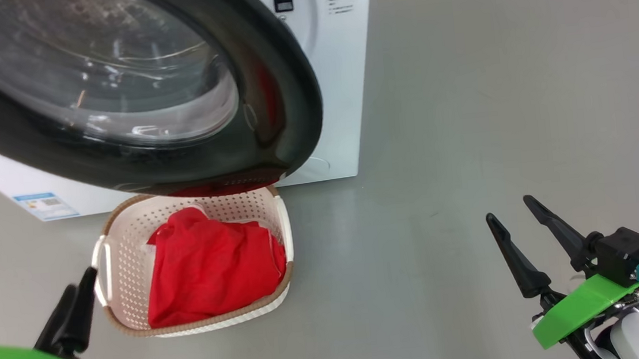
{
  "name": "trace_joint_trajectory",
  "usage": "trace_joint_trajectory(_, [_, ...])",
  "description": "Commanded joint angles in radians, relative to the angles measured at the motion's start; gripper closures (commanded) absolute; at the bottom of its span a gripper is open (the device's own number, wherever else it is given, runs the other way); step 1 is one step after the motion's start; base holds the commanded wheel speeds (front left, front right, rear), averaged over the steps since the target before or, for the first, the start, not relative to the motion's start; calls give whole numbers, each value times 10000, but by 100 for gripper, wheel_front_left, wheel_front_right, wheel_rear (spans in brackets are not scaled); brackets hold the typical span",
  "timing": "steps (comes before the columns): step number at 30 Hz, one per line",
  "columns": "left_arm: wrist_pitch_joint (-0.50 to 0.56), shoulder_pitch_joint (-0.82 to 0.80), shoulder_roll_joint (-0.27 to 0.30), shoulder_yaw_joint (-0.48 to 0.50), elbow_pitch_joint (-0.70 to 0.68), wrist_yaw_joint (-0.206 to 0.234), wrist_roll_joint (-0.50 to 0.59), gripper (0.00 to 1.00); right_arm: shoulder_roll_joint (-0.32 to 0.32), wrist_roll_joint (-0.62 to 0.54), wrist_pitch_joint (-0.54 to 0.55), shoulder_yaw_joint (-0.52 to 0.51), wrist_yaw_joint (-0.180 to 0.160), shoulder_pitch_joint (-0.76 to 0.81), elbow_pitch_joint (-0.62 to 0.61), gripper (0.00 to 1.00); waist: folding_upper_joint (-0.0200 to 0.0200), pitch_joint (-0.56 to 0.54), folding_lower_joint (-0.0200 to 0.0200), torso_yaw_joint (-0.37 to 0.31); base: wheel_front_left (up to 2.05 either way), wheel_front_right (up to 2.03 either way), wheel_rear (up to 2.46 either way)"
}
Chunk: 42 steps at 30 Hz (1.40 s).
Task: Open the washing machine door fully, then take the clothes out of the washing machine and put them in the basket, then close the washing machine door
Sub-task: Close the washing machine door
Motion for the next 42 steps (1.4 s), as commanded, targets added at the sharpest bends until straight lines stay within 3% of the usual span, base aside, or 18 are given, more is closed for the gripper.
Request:
trace_joint_trajectory(1, [-239, -81, 510, 449, -53, -102, 113, 0, -145, 58, -76, 127, 16, 150, -240, 0, 0, -23, 0, -130, 0, 0, 0])
trace_joint_trajectory(6, [-1328, 420, 374, 321, 395, -102, 775, 0, -134, 53, -76, -80, 16, 326, -265, 0, 0, -106, 0, -376, 0, 0, 0])
trace_joint_trajectory(11, [-1598, 647, -239, 906, 907, -102, 1982, 0, -150, 62, -76, -299, 16, 487, -303, 0, 0, -188, 0, -487, 0, 0, 0])
trace_joint_trajectory(21, [-1608, 1473, -2287, 3805, 668, -102, 6481, 0, -83, 25, -76, -566, 16, 622, -347, 0, 0, -285, 0, -541, 0, 0, 0])
trace_joint_trajectory(31, [-1609, 2046, -3713, 5252, -252, -102, 10216, 0, -47, 15, -76, -735, 16, 727, -357, 0, 0, -339, 0, -529, 0, 0, 0])
trace_joint_trajectory(42, [-1609, 2235, -4343, 5879, -679, -102, 12052, 0, 36, -36, -76, -861, 16, 914, -358, 0, 0, -400, 0, -487, 0, 0, 0])
